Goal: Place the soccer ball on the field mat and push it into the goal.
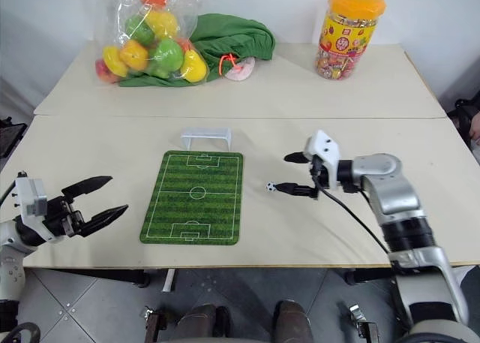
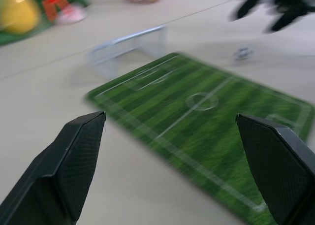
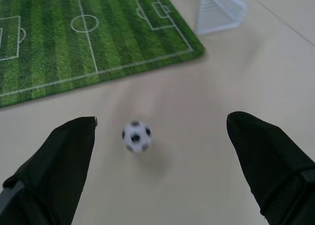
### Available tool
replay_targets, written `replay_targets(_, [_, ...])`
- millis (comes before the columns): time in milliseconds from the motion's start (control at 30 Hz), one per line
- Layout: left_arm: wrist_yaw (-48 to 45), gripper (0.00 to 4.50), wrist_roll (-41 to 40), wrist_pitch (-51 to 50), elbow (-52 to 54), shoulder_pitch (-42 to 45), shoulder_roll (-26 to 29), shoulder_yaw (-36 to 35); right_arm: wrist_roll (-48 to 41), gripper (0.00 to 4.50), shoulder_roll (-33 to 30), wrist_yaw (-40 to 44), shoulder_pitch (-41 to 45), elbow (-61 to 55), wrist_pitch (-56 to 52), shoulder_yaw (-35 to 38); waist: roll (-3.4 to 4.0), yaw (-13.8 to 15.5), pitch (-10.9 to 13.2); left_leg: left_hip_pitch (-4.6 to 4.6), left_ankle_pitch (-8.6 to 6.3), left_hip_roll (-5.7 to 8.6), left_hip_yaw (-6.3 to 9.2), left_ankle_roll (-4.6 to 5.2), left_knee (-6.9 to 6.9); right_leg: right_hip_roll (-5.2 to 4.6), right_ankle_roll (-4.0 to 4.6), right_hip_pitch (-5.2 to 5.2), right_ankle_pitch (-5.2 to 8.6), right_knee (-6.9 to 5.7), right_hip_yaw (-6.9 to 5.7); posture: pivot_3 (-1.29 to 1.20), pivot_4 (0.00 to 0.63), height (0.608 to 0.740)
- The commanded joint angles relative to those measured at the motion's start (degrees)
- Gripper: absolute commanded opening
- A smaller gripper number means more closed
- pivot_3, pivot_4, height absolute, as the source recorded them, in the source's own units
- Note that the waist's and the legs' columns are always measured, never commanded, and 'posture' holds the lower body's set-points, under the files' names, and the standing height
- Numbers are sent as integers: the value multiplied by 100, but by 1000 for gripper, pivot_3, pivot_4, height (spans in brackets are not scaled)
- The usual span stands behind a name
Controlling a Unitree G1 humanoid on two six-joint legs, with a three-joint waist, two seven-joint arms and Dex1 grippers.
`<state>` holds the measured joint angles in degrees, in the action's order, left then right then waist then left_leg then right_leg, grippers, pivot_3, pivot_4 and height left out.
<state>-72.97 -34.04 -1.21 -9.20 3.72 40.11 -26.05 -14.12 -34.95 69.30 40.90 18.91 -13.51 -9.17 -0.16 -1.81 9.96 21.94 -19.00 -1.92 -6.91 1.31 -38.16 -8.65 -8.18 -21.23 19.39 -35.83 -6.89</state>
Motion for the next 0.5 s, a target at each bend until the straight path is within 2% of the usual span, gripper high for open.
replay_targets(33, [-479, 4500, -274, 213, 139, -234, -6, -122, 245, 4447, 213, 203, 231, 528, 491, -183, 0, -8, 0, 26, 0, 0, 0, 0, -9, 0, 0, -27, 0, -12, -6, 0, 150, 740])
replay_targets(267, [-304, 4500, -278, 330, 358, -658, -51, -305, 659, 4447, 609, 439, 466, 1653, 1342, -422, 0, -25, 0, 33, 0, 2, 2, 0, -16, -3, 0, -29, 0, -11, -21, 0, 150, 740])
replay_targets(500, [-164, 4500, -327, 407, 459, -841, -92, -420, 833, 2285, 811, 462, 702, 2285, 1874, -362, 0, -86, 0, 32, 0, -11, 1, 0, -39, -1, 0, -21, 0, -16, -20, 0, 150, 740])
